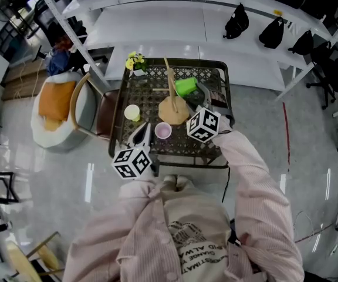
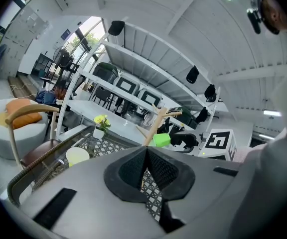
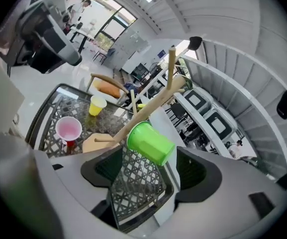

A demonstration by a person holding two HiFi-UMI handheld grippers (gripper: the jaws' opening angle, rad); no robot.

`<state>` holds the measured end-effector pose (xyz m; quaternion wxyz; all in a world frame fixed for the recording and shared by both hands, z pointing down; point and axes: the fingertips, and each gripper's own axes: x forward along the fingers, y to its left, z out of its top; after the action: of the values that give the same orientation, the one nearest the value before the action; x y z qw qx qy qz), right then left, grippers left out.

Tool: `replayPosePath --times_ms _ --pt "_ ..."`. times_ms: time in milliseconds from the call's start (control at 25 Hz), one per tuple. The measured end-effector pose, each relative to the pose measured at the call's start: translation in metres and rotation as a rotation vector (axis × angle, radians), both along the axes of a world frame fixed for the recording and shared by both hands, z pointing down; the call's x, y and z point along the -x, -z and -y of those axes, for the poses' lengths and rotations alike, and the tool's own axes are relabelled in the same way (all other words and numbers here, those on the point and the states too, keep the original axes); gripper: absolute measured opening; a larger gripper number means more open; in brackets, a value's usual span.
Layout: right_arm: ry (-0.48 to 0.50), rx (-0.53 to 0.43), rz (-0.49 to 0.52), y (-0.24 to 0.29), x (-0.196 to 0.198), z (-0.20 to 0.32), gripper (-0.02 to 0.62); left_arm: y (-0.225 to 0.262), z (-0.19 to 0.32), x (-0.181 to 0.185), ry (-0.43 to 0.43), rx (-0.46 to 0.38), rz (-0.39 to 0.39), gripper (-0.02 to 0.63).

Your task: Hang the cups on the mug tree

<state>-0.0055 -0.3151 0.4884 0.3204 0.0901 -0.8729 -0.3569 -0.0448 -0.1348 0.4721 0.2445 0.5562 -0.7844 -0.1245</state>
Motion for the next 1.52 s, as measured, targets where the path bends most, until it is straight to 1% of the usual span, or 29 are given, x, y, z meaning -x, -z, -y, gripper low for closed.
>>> replayPosePath --times_ms 280,440,520,640,760,880,1000,1160,1360,1520 --pt "-0.093 0.234 0.094 -0.012 -0.023 -0.009 0.302 0.000 -0.003 0.003 0.012 0.001 0.004 -0.002" --pt "-0.098 0.413 0.170 -0.021 -0.032 -0.027 0.302 -0.004 -0.005 0.003 0.001 0.009 -0.003 -0.002" --pt "-0.097 0.496 0.193 -0.028 -0.036 -0.038 0.302 -0.009 -0.005 0.003 -0.013 0.016 -0.011 -0.002" --pt "-0.121 0.586 0.208 -0.040 -0.039 -0.052 0.302 -0.016 -0.006 0.004 -0.044 0.030 -0.025 -0.002" --pt "-0.167 0.643 0.227 -0.049 -0.040 -0.063 0.302 -0.022 -0.009 0.008 -0.083 0.048 -0.038 -0.002" --pt "-0.238 0.704 0.251 -0.060 -0.040 -0.075 0.302 -0.027 -0.015 0.012 -0.133 0.067 -0.053 -0.002" --pt "-0.303 0.736 0.275 -0.073 -0.039 -0.087 0.302 -0.035 -0.021 0.014 -0.185 0.088 -0.069 -0.002" --pt "-0.374 0.791 0.290 -0.090 -0.036 -0.114 0.302 -0.050 -0.036 0.022 -0.235 0.119 -0.093 -0.002" --pt "-0.440 0.831 0.308 -0.113 -0.030 -0.140 0.302 -0.069 -0.047 0.032 -0.298 0.144 -0.111 -0.002" --pt "-0.487 0.843 0.313 -0.131 -0.019 -0.153 0.302 -0.081 -0.049 0.043 -0.352 0.159 -0.113 -0.002"
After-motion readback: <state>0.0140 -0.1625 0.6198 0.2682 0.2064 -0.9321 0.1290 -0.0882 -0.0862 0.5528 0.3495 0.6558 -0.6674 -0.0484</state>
